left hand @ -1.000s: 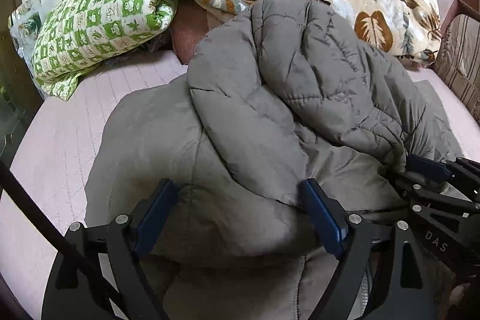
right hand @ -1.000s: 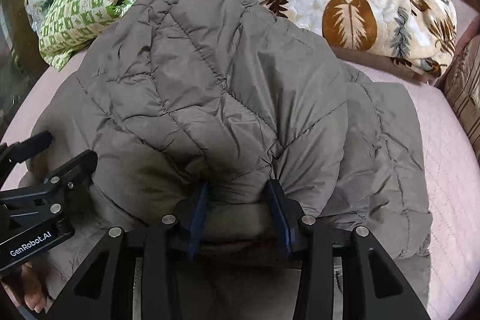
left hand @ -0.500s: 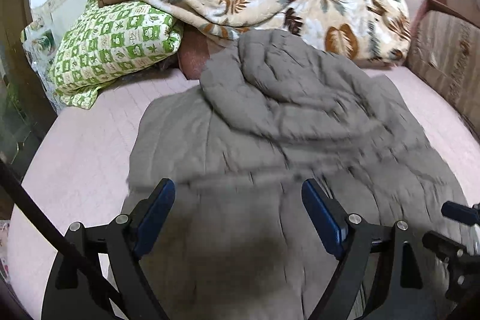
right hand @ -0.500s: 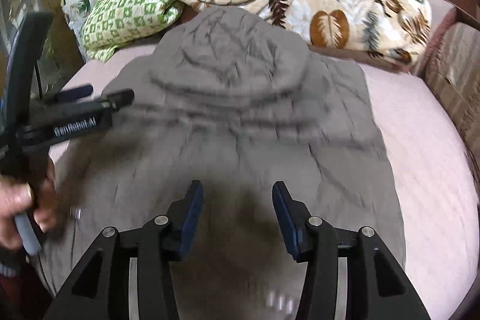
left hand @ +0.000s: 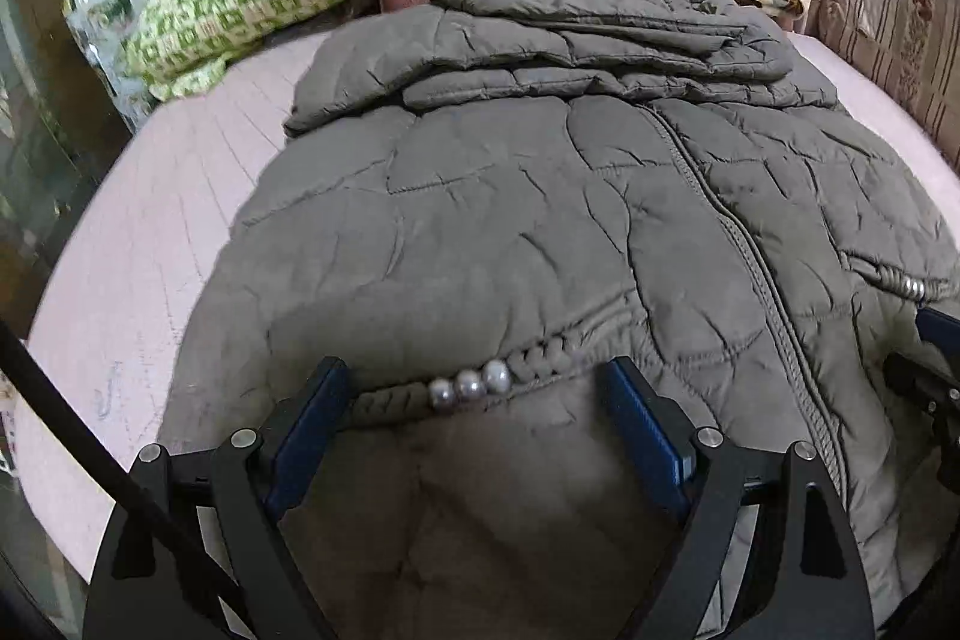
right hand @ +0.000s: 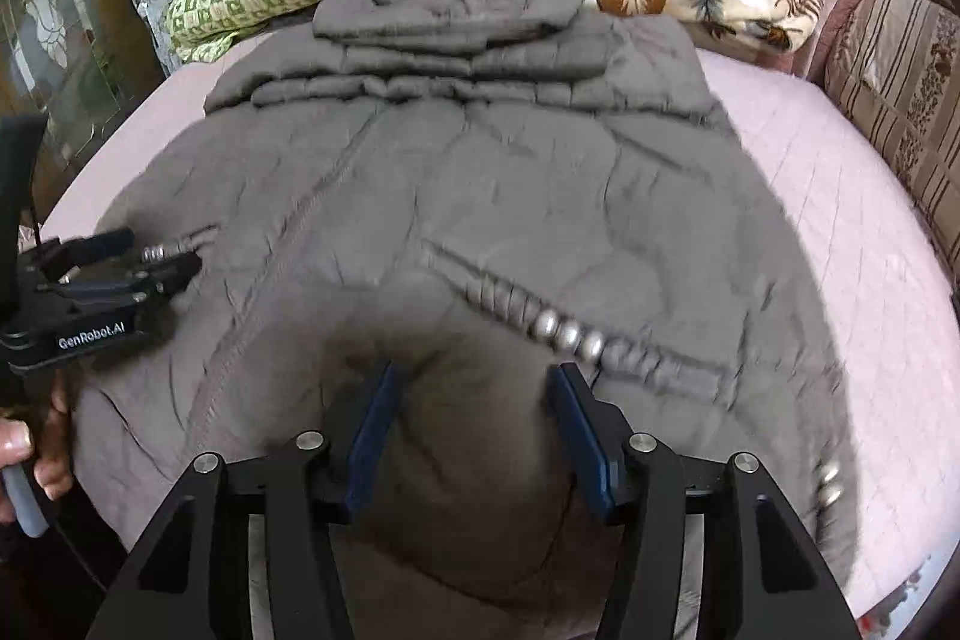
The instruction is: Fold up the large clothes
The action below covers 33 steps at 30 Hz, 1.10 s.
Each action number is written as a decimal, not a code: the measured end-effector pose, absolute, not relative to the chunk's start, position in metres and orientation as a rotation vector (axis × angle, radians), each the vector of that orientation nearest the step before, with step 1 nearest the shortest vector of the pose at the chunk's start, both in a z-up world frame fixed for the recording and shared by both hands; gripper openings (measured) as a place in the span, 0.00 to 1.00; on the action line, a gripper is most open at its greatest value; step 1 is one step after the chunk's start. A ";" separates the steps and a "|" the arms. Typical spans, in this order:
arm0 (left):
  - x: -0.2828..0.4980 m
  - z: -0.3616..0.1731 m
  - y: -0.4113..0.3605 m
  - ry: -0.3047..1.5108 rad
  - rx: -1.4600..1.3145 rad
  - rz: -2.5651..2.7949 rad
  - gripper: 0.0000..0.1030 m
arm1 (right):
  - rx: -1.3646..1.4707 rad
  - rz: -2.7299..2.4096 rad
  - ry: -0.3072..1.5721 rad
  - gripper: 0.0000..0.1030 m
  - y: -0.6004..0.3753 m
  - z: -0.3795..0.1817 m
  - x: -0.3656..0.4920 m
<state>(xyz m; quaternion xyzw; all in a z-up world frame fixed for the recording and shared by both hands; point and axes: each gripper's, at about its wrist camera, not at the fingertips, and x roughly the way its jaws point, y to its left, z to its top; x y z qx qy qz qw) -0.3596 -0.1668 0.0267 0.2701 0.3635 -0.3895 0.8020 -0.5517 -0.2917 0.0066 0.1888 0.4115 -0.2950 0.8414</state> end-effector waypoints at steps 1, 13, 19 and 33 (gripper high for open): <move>-0.362 0.027 -0.165 0.773 0.581 -0.831 0.83 | 0.387 -0.634 0.862 0.60 -0.289 0.003 -0.554; -0.387 0.017 -0.129 0.713 0.542 -0.796 0.88 | 0.368 -0.642 0.833 0.71 -0.277 -0.004 -0.566; -0.393 0.012 -0.114 0.677 0.497 -0.803 0.88 | 0.379 -0.650 0.802 0.75 -0.271 -0.007 -0.572; -0.402 0.019 -0.084 0.731 0.462 -0.892 0.89 | 0.382 -0.634 0.768 0.80 -0.240 0.003 -0.600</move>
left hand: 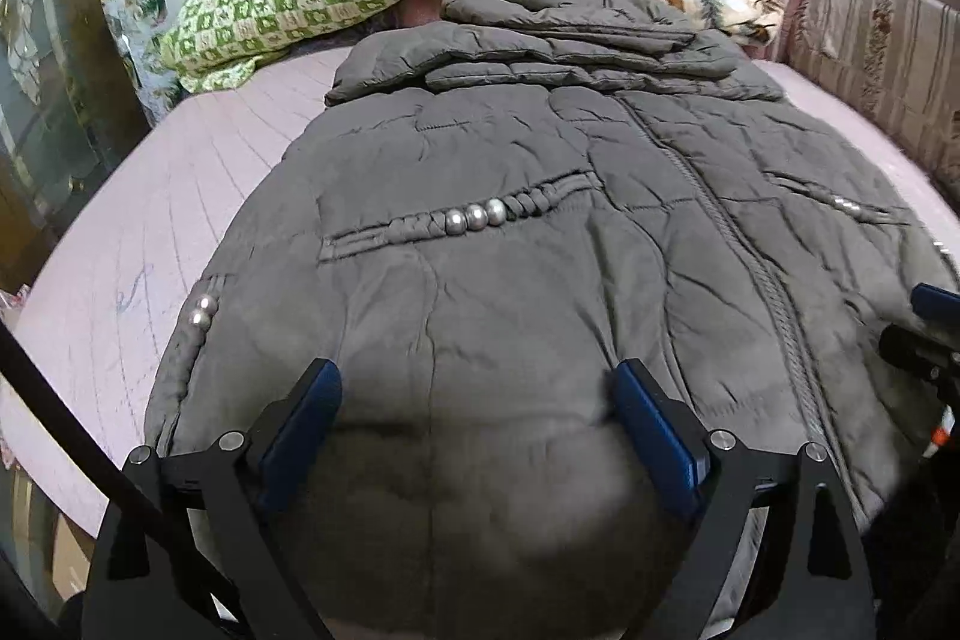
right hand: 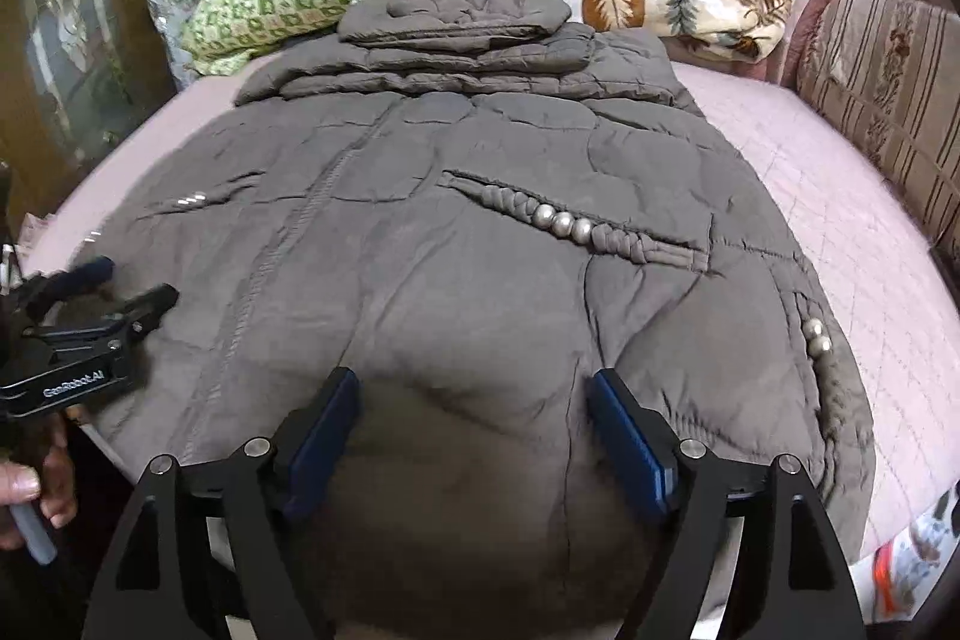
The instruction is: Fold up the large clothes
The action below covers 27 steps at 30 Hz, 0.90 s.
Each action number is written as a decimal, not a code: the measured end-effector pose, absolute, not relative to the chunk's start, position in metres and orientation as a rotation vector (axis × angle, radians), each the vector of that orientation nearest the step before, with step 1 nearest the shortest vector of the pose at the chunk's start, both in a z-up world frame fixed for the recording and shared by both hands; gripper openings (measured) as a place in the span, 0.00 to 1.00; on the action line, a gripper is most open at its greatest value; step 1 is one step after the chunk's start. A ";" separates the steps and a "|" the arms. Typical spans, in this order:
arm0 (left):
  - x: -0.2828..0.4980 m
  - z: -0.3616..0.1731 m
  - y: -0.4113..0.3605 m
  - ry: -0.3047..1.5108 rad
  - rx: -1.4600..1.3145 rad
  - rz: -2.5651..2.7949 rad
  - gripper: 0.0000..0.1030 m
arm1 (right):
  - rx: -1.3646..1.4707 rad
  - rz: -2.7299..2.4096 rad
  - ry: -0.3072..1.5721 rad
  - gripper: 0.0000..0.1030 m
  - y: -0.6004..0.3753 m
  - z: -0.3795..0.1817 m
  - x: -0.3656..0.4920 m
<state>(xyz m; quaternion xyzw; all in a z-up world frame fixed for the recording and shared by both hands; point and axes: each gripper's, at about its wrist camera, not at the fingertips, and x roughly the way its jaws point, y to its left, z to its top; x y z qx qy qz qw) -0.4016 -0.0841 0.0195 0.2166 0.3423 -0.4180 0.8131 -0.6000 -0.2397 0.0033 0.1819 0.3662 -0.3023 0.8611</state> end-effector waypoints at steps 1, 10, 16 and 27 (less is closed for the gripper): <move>-0.403 0.021 -0.080 0.736 0.460 -0.896 0.89 | 0.397 -0.618 0.751 0.80 -0.238 0.007 -0.607; -0.374 0.038 -0.001 0.771 0.303 -0.782 0.89 | 0.496 -0.674 0.631 0.80 -0.246 0.033 -0.687; -0.307 0.039 0.059 0.927 0.046 -0.678 0.89 | 0.670 -0.802 0.528 0.81 -0.297 0.043 -0.752; -0.288 0.009 0.056 1.107 -0.068 -0.787 0.89 | 1.146 -0.769 0.377 0.81 -0.348 0.001 -0.812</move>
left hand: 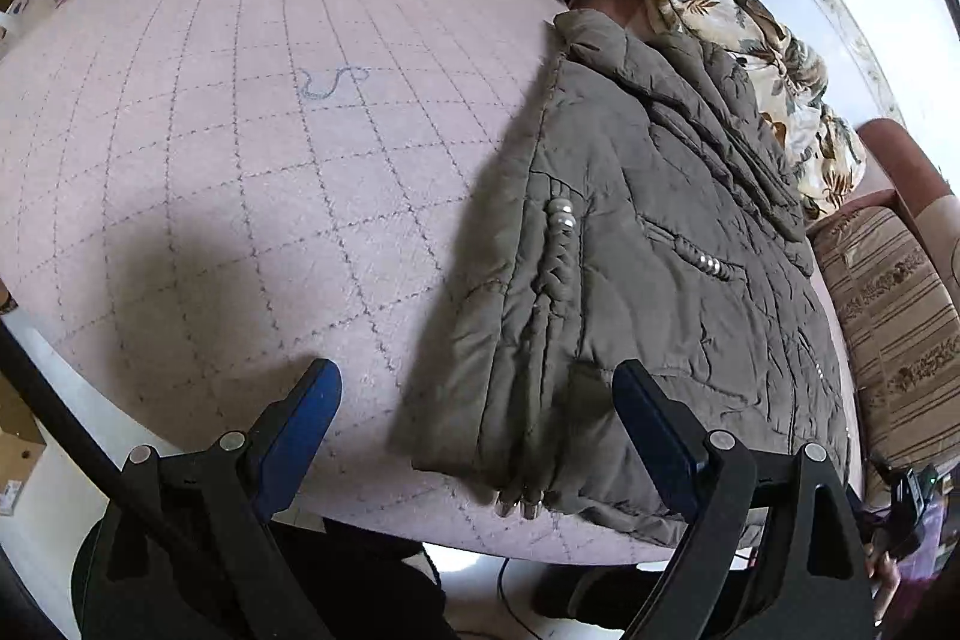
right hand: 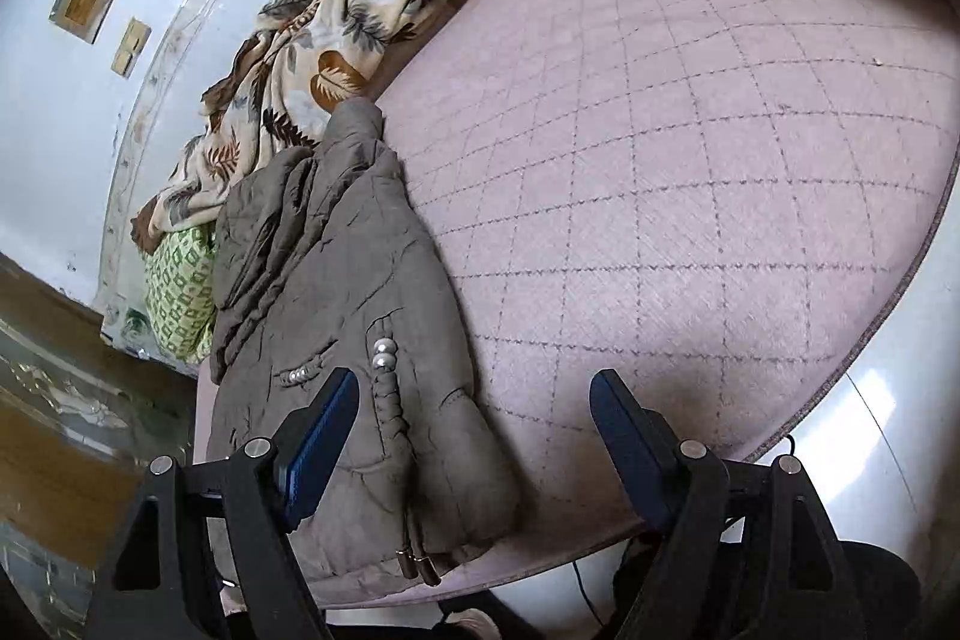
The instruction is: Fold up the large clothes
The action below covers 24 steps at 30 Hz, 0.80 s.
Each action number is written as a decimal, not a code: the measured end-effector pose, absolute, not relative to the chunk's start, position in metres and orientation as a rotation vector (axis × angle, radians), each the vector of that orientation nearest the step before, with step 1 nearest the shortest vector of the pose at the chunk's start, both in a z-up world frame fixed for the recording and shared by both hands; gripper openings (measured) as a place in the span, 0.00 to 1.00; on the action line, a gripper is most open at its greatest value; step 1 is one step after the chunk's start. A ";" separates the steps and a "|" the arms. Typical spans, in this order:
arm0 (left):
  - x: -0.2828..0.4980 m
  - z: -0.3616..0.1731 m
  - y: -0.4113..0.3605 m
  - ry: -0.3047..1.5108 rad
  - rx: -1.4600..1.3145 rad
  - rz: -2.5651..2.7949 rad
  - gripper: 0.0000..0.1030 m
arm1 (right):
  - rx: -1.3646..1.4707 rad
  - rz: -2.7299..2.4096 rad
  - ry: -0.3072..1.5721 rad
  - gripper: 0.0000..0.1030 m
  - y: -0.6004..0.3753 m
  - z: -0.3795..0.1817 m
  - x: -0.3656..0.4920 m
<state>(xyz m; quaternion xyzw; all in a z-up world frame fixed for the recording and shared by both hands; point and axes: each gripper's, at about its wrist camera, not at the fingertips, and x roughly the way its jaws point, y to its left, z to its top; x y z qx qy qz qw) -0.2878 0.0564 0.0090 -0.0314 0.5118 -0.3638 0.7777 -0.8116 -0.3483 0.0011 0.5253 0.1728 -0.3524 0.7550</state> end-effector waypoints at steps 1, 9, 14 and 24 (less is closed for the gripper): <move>-0.289 0.008 0.055 1.104 -0.066 -0.787 0.89 | 1.139 -0.763 0.390 0.81 -0.348 0.001 -0.810; -0.302 0.005 0.041 1.081 0.015 -0.769 0.89 | 1.134 -0.655 0.491 0.81 -0.336 -0.020 -0.769; -0.318 0.000 0.045 1.068 -0.018 -0.745 0.89 | 1.032 -0.562 0.546 0.80 -0.303 -0.018 -0.734; -0.336 0.007 0.034 0.953 -0.001 -0.718 0.73 | 0.976 -0.604 0.499 0.49 -0.296 -0.018 -0.730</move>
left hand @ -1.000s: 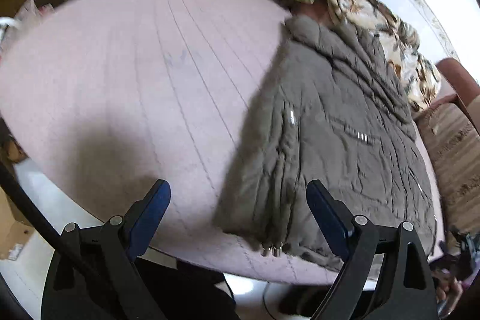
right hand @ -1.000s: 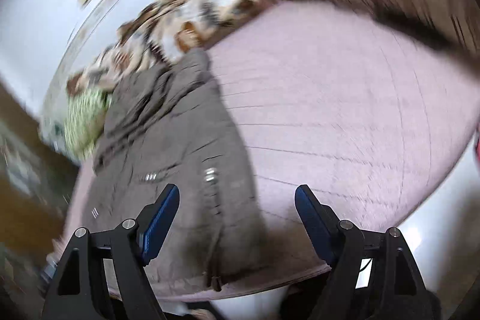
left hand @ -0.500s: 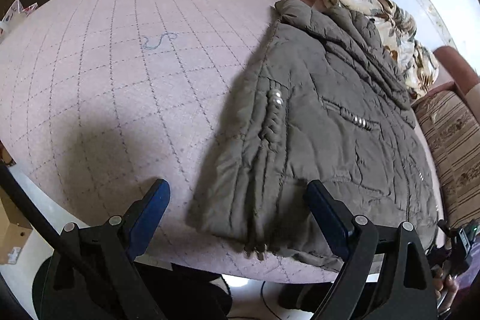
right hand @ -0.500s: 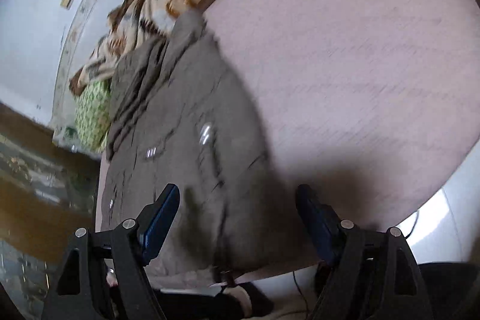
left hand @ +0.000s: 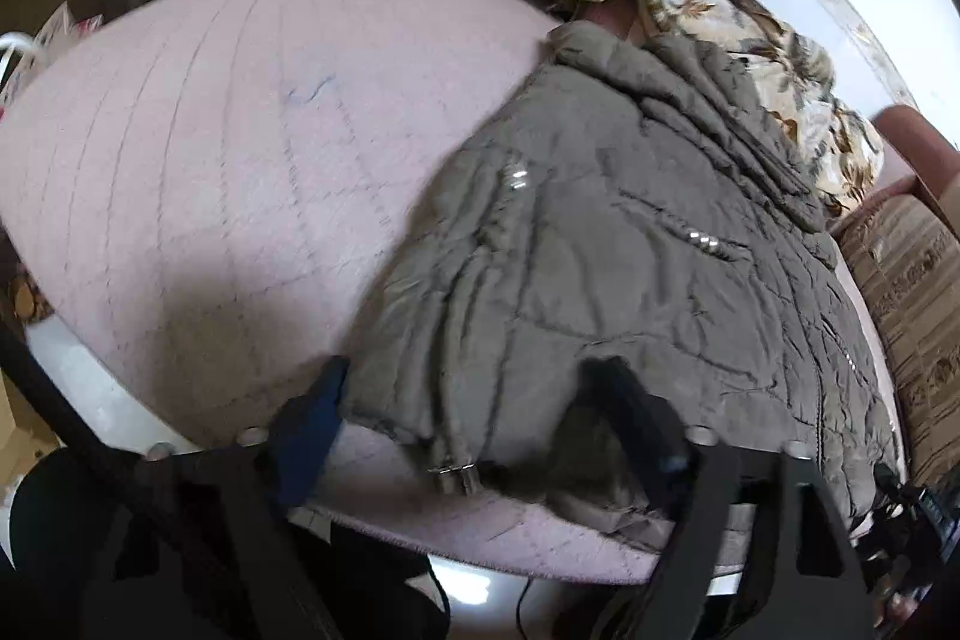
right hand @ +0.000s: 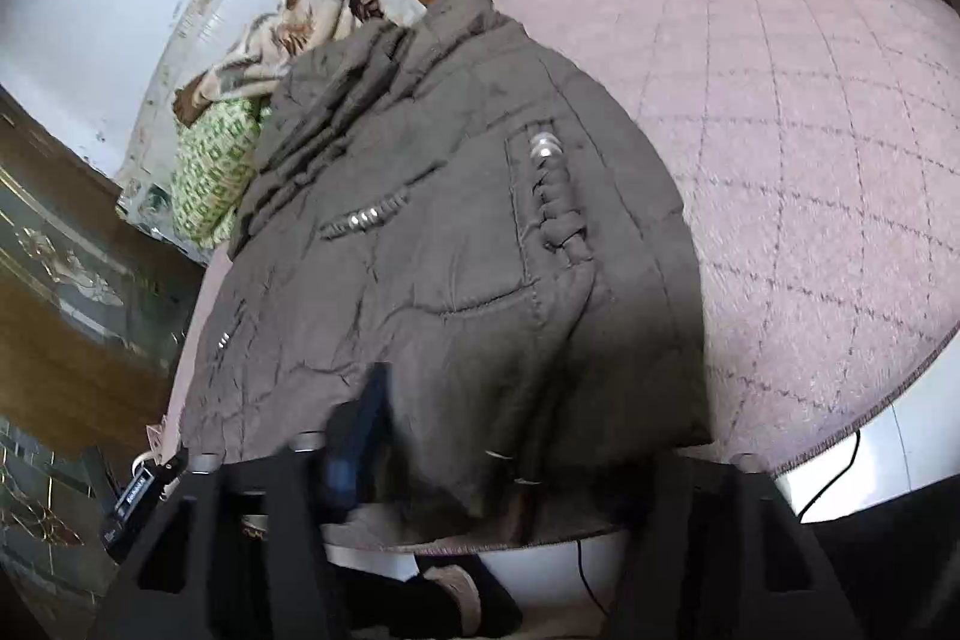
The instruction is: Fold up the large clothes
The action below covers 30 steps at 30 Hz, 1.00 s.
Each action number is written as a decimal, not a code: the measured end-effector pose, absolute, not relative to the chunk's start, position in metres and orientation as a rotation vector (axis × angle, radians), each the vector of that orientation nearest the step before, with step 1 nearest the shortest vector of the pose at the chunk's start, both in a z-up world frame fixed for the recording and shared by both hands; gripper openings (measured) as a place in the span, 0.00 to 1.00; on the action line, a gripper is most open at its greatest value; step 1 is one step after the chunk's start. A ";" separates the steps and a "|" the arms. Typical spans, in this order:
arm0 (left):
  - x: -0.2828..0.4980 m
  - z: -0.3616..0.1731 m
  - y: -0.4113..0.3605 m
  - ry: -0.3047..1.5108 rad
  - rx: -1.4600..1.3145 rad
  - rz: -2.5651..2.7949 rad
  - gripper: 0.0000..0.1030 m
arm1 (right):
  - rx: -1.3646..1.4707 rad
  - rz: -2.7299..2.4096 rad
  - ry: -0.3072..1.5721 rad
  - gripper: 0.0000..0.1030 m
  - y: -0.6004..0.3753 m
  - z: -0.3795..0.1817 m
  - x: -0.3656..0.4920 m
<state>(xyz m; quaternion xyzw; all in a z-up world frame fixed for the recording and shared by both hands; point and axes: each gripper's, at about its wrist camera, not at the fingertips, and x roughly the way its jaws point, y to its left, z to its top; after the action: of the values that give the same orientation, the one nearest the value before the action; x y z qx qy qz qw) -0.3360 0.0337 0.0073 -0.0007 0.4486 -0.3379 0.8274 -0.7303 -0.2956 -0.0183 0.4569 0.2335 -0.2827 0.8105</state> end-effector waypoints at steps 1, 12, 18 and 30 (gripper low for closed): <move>-0.338 0.008 0.031 0.939 0.007 -0.716 0.71 | 0.947 -0.615 0.496 0.47 -0.293 -0.016 -0.729; -0.335 0.001 0.018 0.909 0.000 -0.745 0.85 | 0.894 -0.651 0.536 0.49 -0.292 -0.022 -0.715; -0.346 0.006 0.011 0.843 0.058 -0.734 0.70 | 0.857 -0.662 0.535 0.49 -0.288 -0.021 -0.713; -0.348 0.003 0.003 0.826 0.077 -0.692 0.72 | 0.888 -0.669 0.533 0.50 -0.290 -0.023 -0.712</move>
<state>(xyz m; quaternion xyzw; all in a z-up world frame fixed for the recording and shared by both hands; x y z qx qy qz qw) -0.3477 0.0029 0.0030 0.0367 0.3934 -0.3296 0.8575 -0.7117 -0.2905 -0.0231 0.4163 0.2498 -0.3138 0.8160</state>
